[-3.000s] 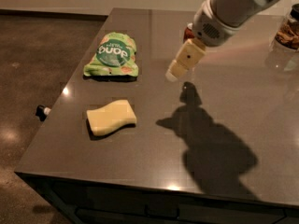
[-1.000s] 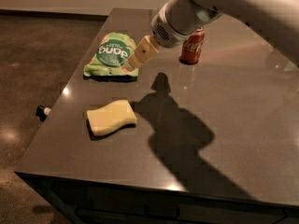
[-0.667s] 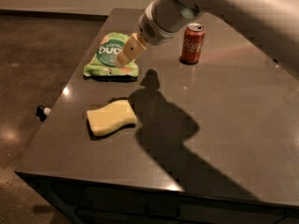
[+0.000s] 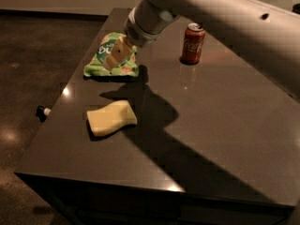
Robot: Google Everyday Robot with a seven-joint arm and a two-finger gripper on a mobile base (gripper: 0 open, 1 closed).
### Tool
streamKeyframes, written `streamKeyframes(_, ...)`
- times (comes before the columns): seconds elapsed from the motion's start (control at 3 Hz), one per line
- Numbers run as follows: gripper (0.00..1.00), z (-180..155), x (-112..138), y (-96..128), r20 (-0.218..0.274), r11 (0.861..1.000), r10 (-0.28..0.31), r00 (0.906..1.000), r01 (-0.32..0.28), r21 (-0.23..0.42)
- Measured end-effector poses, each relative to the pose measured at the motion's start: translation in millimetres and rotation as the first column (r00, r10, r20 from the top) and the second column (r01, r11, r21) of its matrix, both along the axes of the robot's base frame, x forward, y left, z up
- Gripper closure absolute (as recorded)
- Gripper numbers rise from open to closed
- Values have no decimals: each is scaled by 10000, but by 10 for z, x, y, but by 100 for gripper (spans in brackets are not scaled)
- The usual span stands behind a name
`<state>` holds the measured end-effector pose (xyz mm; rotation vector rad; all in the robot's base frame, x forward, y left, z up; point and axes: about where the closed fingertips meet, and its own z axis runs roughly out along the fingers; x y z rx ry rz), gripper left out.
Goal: Move green rice chip bag near sponge
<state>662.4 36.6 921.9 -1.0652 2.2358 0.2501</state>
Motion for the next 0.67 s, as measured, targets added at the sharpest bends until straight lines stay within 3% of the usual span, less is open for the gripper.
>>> streamKeyframes(0.67, 0, -363, 212, 175, -645, 9987, -114, 9979, 82, -498)
